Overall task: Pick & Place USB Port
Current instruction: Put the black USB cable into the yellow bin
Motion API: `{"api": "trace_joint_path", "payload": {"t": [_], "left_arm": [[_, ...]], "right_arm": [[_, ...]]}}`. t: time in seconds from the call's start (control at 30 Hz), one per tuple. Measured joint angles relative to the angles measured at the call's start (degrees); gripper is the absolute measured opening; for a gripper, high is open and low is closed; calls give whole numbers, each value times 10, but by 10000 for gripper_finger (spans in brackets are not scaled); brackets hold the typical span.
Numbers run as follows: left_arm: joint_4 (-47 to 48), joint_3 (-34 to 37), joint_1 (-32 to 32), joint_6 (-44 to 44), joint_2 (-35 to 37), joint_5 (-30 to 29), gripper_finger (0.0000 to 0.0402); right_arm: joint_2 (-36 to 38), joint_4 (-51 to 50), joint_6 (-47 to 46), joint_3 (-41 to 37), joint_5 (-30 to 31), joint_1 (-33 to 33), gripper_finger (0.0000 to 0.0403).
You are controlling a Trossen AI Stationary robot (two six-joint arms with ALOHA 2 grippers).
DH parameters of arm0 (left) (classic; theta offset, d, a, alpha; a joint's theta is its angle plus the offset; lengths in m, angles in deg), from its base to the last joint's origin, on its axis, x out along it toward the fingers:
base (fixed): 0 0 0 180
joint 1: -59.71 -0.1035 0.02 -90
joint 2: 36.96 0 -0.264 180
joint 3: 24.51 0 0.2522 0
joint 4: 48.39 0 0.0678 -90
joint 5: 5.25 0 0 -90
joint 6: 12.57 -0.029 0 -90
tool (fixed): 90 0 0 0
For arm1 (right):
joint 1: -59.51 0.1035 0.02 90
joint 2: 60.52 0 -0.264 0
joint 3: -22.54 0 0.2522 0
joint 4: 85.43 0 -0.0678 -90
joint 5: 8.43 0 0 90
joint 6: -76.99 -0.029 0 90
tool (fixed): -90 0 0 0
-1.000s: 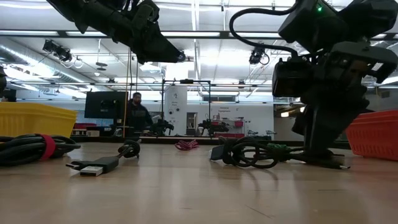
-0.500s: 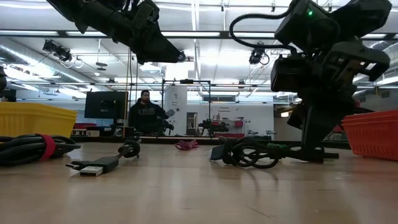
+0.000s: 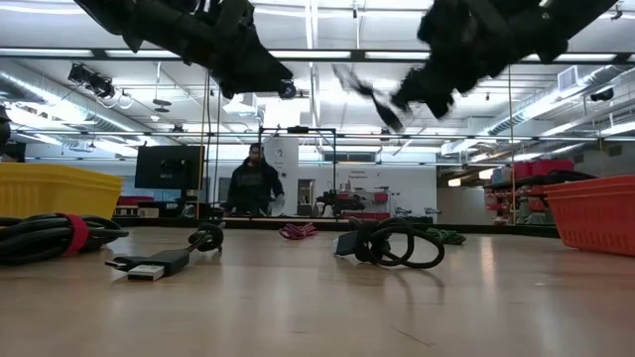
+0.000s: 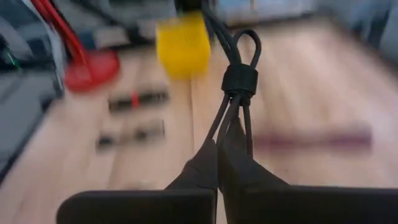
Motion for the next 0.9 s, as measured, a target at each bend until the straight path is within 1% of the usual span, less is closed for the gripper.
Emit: {"api": "trace_joint_path", "payload": {"t": [0.07, 0.13, 0.33, 0.47, 0.57, 0.63, 0.83, 0.9], "left_arm": [[-24, 0, 0, 10, 0, 5, 190], [-50, 0, 0, 14, 0, 22, 190], [-119, 0, 2, 25, 0, 68, 190], [-136, 0, 11, 24, -1, 71, 190], [-168, 0, 20, 21, -18, 63, 190], [-208, -1, 24, 20, -37, 63, 190], [-255, -1, 23, 19, -73, 63, 190], [-270, 0, 22, 13, -81, 64, 190]], "right_arm": [[1, 55, 27, 0, 0, -1, 0], [-1, 88, 55, 0, 5, -3, 0], [-1, 160, 75, 0, 67, -14, 0], [-1, 209, 82, 0, 59, -17, 0], [-11, 253, 90, 0, 57, -17, 0], [-25, 272, 90, 0, 56, -17, 0], [-82, 322, 82, 0, 56, -17, 0], [-97, 347, 81, 0, 45, -17, 0]]}}
